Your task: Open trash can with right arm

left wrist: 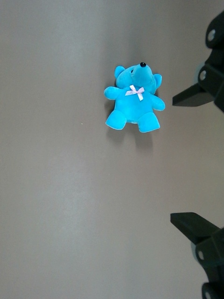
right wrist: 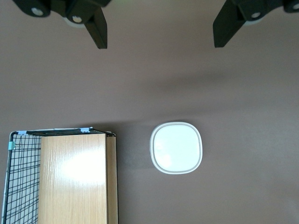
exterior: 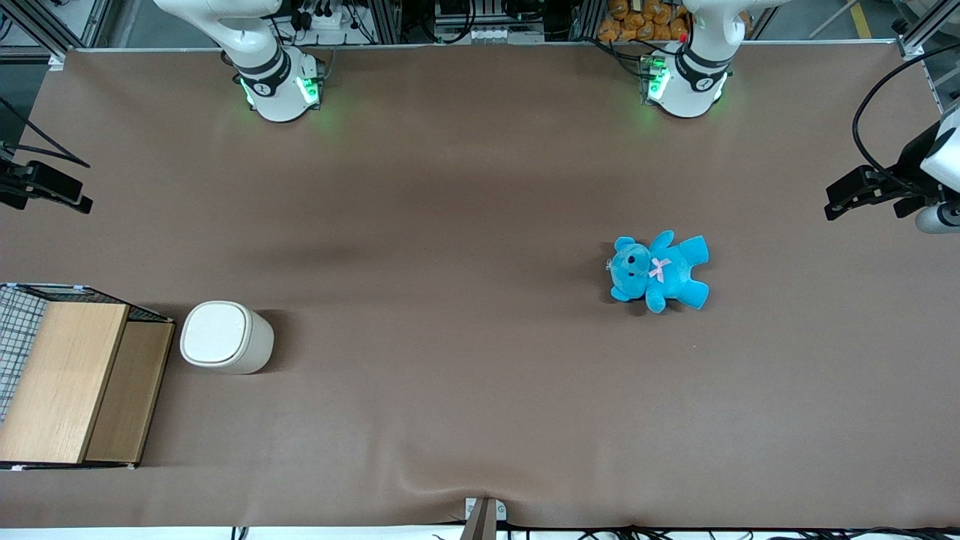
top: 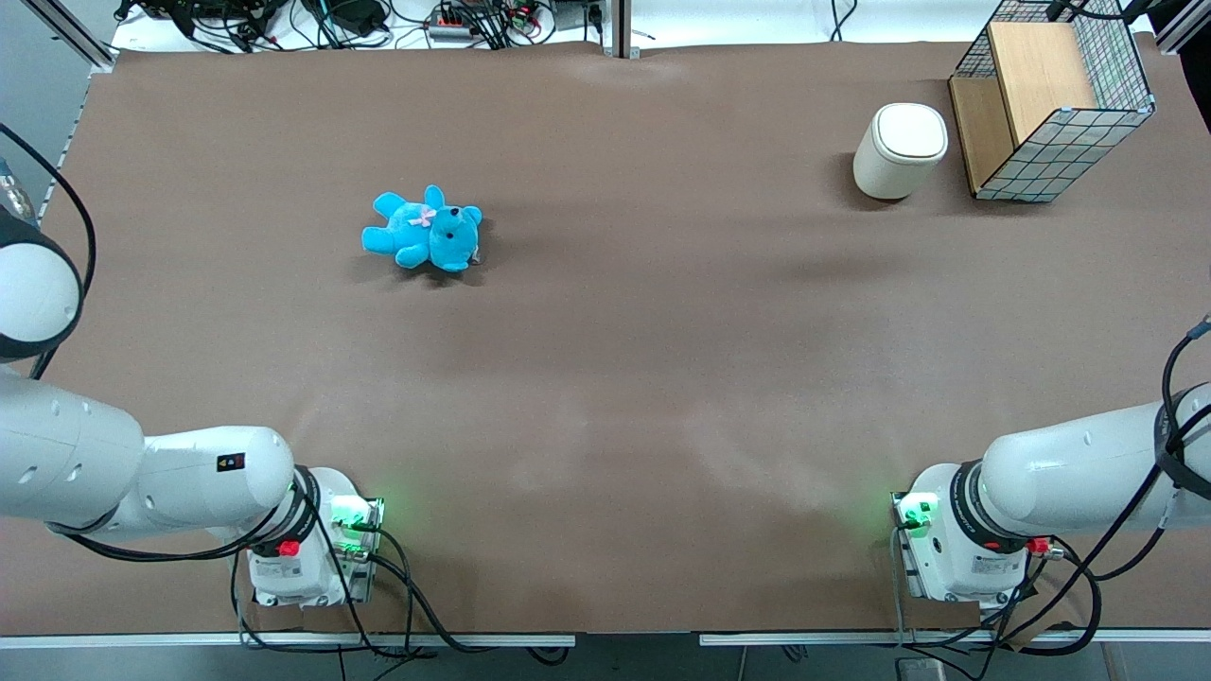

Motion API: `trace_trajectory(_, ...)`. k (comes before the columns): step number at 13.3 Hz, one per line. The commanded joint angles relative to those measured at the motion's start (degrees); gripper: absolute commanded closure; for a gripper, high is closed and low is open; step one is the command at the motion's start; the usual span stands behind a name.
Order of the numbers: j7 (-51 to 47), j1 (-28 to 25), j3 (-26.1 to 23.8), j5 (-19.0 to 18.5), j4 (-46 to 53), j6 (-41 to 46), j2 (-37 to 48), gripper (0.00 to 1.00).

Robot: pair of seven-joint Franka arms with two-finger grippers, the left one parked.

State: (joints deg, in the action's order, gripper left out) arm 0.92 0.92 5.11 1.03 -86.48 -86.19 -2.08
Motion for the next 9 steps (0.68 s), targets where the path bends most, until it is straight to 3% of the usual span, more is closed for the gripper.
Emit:
trace_trajectory(1,0.1,-0.2,-0.1,-0.9,-0.3,0.1,0.0,0.00)
trace_trajectory(9,0.1,-0.1,-0.1,-0.1,-1.1,0.5,-0.5,0.00)
